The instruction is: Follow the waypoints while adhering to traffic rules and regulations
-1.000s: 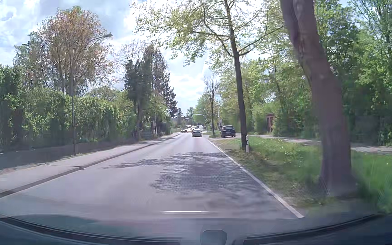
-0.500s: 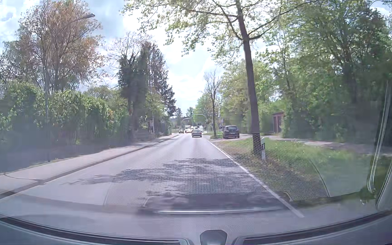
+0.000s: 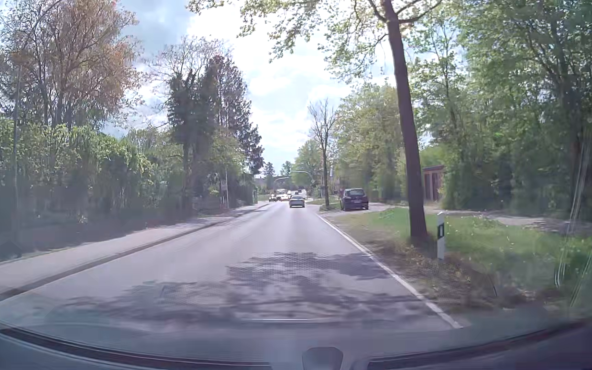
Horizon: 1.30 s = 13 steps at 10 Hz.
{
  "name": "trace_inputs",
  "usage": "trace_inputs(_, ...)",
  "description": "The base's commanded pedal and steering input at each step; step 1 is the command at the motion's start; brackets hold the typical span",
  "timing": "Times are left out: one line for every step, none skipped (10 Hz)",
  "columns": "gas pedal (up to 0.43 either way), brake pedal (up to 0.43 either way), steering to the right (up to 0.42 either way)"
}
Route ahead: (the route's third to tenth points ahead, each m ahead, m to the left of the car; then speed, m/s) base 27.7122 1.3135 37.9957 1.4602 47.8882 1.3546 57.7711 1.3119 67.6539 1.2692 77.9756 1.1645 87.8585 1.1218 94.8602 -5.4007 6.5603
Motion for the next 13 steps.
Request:
trace_inputs(0.0,0.037,-0.006)
trace_inputs(0.0,0.043,-0.007)
trace_inputs(0.0,0.049,-0.007)
trace_inputs(0.0,0.067,-0.004)
trace_inputs(0.0,0.067,-0.002)
trace_inputs(0.0,0.073,-0.002)
trace_inputs(0.0,0.085,-0.002)
trace_inputs(0.0,0.085,-0.002)
trace_inputs(0.0,0.091,-0.002)
trace_inputs(0.0,0.091,-0.001)
trace_inputs(0.0,0.085,-0.001)
trace_inputs(0.0,0.067,-0.001)
trace_inputs(0.0,0.0,-0.001)
